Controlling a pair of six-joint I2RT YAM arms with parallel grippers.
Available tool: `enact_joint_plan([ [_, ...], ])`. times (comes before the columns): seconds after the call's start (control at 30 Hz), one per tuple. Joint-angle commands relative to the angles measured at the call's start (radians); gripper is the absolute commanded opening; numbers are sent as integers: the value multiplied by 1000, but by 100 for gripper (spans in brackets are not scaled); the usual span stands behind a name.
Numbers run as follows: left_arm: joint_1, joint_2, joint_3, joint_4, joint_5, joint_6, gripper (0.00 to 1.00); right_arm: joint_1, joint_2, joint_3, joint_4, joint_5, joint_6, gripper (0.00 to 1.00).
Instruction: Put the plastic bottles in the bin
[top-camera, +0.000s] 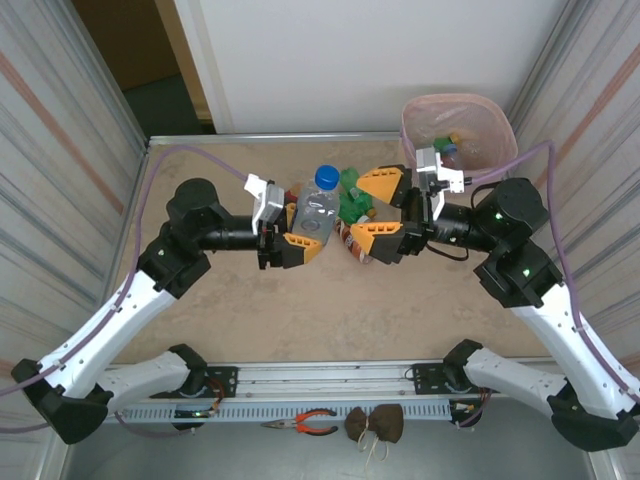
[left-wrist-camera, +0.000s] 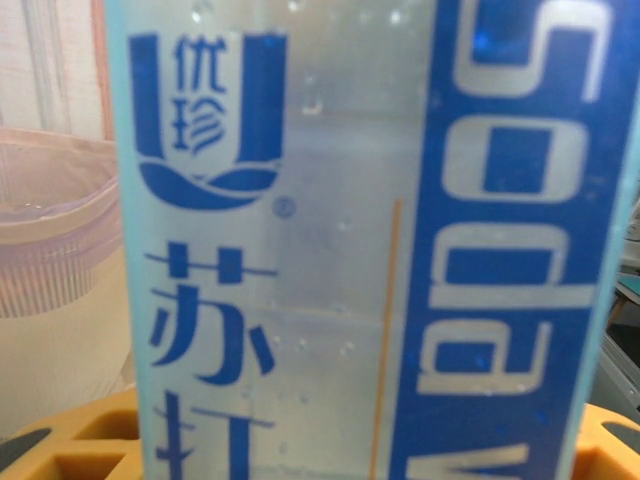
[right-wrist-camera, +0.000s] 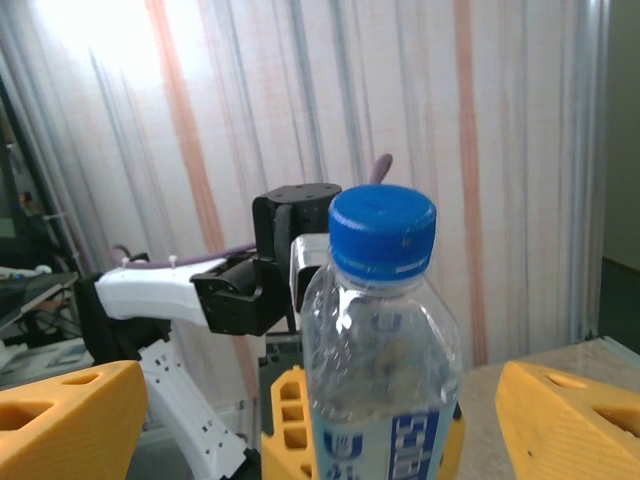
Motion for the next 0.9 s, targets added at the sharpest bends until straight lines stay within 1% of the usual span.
enact_joint_plan([
  [0.0, -31, -20, 36, 11, -17, 43, 45, 32, 28, 36, 16, 9, -40, 89],
  [0.17, -49, -7, 43, 5, -17, 53, 44, 79, 57, 46, 17, 34, -50, 89],
  [0.2, -51, -4, 44, 5, -16, 54, 44, 87, 84, 43, 16, 38, -53, 88],
  [0.33, -54, -2, 40, 20, -12, 47, 44, 110, 110, 30, 11, 46, -61, 85],
  [0.53, -54, 9, 29, 16, -21, 49, 44, 129, 117, 10, 31, 56, -45, 74],
  [0.63, -55, 16, 28, 20, -23, 41, 44, 132, 115, 0, 60, 51, -23, 70],
  [0.87, -54, 20, 40, 23, -20, 40, 45, 141, 110, 2, 59, 68, -30, 58],
])
